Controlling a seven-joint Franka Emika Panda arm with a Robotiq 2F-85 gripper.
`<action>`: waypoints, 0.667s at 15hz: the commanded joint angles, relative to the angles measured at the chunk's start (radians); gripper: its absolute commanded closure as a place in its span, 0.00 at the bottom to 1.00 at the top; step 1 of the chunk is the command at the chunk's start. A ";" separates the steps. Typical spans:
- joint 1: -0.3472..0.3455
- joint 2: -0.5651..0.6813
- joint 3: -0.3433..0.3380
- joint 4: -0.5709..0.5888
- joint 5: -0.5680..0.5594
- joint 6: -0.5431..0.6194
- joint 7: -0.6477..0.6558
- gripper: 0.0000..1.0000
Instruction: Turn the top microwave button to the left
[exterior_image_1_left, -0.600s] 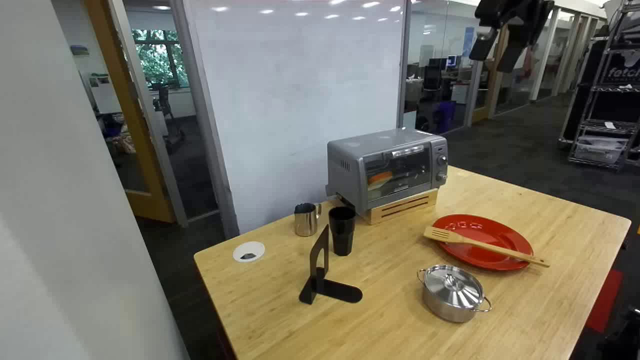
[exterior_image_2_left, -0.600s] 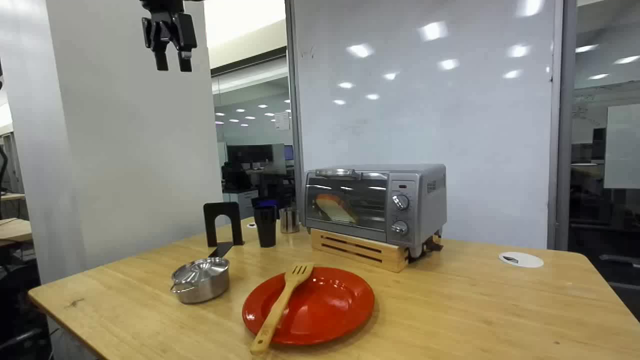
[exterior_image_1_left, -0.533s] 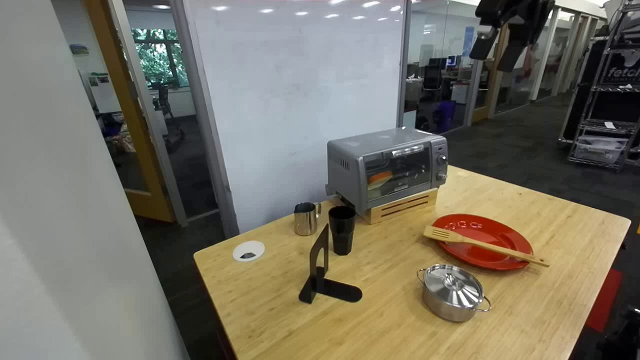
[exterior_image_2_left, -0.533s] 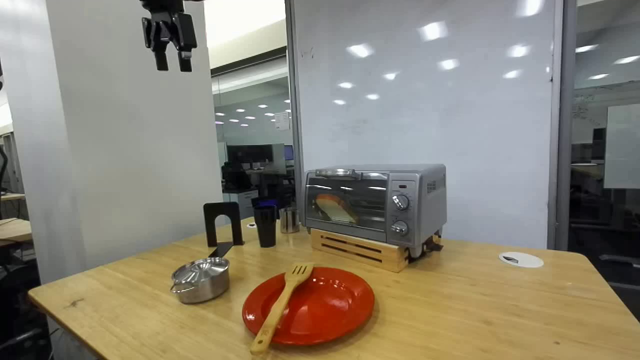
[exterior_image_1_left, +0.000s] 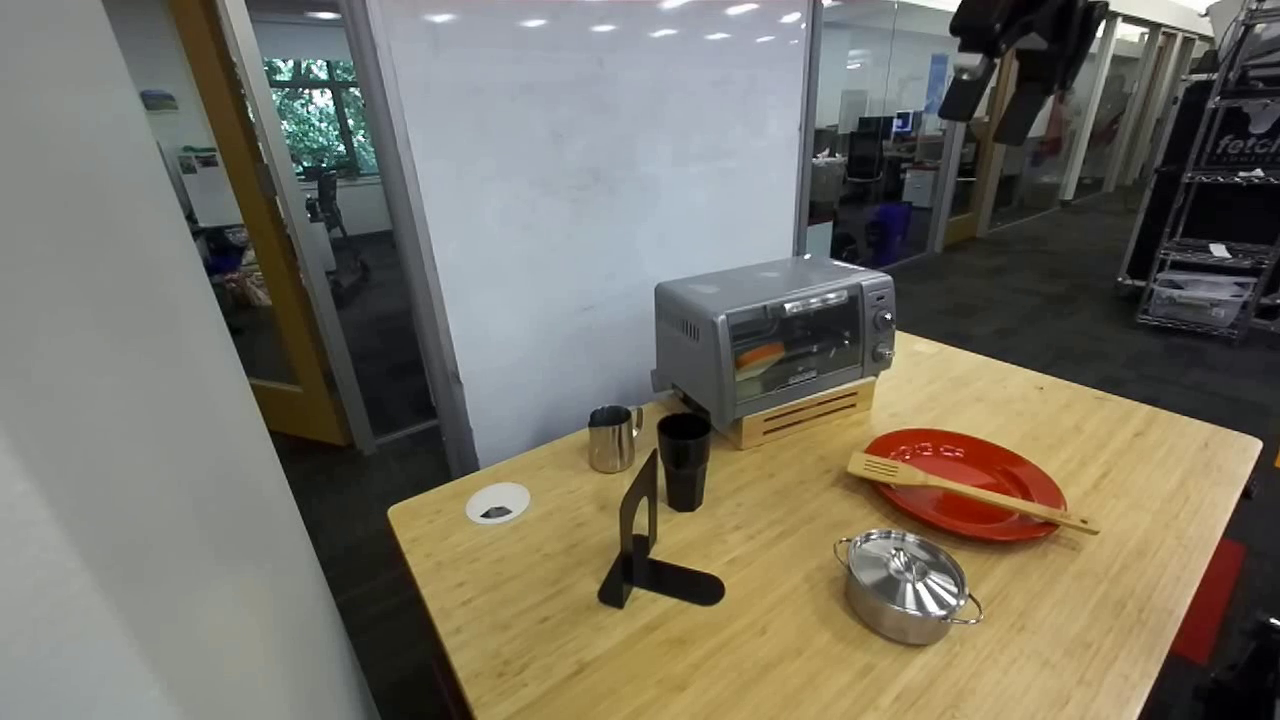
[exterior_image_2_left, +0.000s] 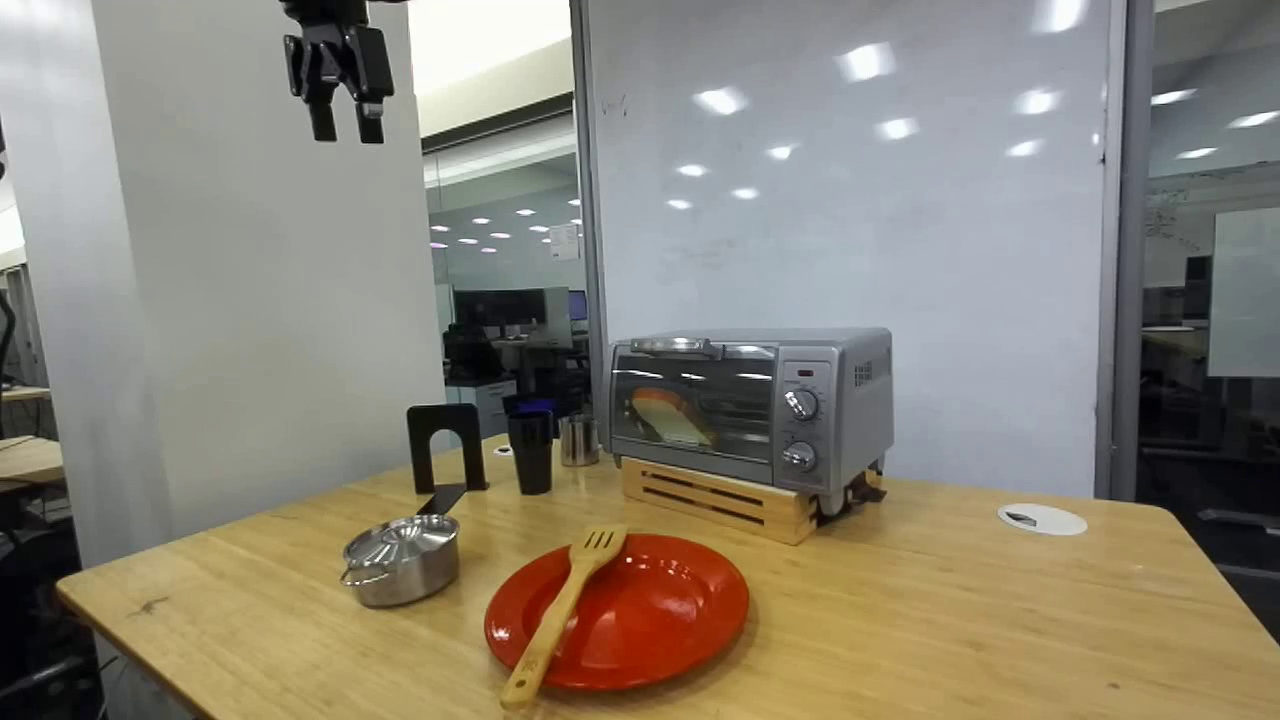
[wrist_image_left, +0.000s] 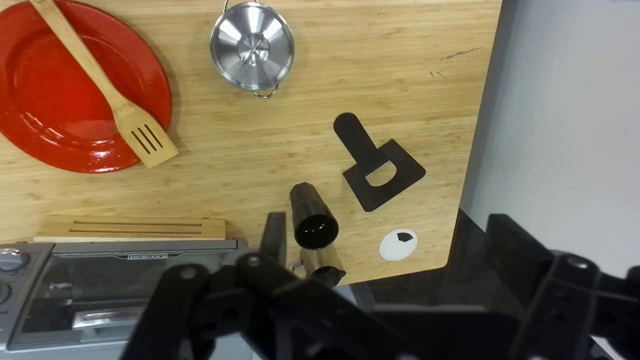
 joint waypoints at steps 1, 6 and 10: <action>-0.011 0.001 0.008 0.003 0.004 -0.003 -0.003 0.00; -0.011 0.001 0.008 0.003 0.004 -0.003 -0.003 0.00; -0.030 -0.065 -0.067 -0.054 0.083 0.099 -0.048 0.00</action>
